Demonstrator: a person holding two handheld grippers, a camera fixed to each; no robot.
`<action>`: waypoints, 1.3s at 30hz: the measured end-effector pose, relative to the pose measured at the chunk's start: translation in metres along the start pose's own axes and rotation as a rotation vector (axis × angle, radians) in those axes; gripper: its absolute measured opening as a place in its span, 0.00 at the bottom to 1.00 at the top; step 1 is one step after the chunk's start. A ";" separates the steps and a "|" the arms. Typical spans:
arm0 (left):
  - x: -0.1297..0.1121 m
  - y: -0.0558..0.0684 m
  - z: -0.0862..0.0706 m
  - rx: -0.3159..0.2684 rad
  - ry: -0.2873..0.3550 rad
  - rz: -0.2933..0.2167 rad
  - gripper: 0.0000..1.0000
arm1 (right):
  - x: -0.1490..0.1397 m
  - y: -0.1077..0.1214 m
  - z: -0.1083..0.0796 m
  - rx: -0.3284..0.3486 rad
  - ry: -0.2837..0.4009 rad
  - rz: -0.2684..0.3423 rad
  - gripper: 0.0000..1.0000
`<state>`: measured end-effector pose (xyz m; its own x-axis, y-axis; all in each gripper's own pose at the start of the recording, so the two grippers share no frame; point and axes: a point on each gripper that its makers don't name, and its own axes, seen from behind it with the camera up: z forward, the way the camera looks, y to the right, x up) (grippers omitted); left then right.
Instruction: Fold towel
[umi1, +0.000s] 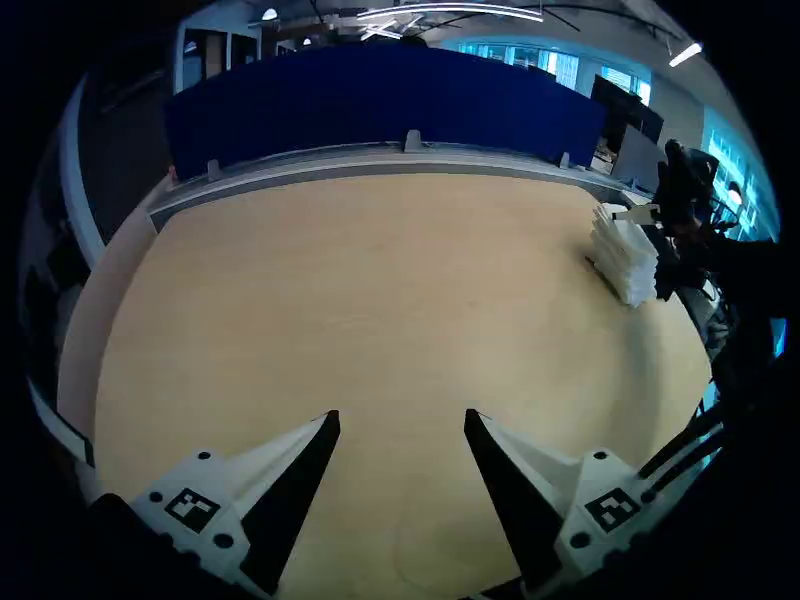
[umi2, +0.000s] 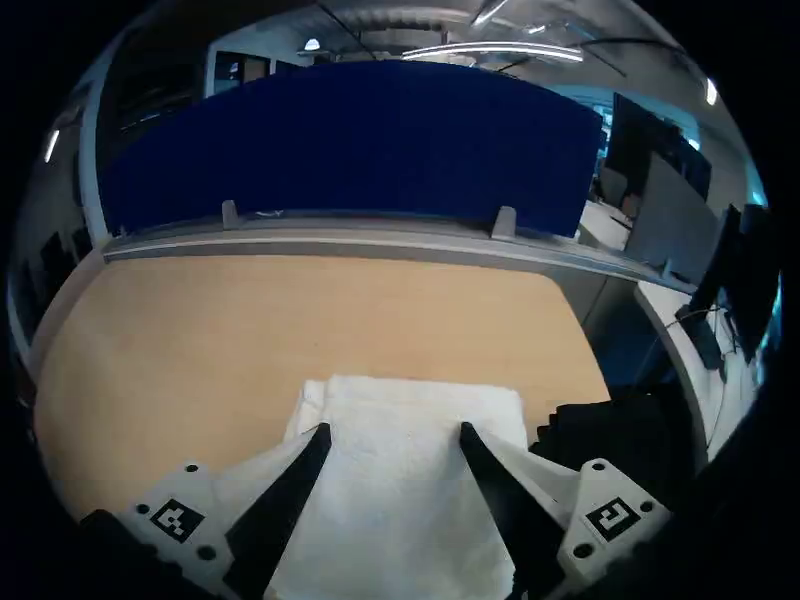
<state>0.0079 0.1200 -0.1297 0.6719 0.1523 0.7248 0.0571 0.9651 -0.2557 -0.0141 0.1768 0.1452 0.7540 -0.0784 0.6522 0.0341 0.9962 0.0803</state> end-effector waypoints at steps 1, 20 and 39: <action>0.000 -0.001 0.000 0.002 -0.001 -0.001 0.92 | -0.002 0.000 0.002 0.000 -0.006 -0.001 1.00; 0.005 -0.010 -0.001 -0.005 0.018 -0.005 0.93 | 0.025 -0.009 -0.039 -0.009 0.080 -0.001 1.00; 0.020 -0.009 -0.006 -0.069 0.073 0.008 0.92 | -0.035 -0.047 -0.168 -0.060 0.137 0.068 1.00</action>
<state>0.0256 0.1133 -0.1164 0.7247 0.1410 0.6745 0.1011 0.9465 -0.3065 0.0680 0.1389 -0.0084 0.8383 -0.0083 0.5451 0.0156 0.9998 -0.0088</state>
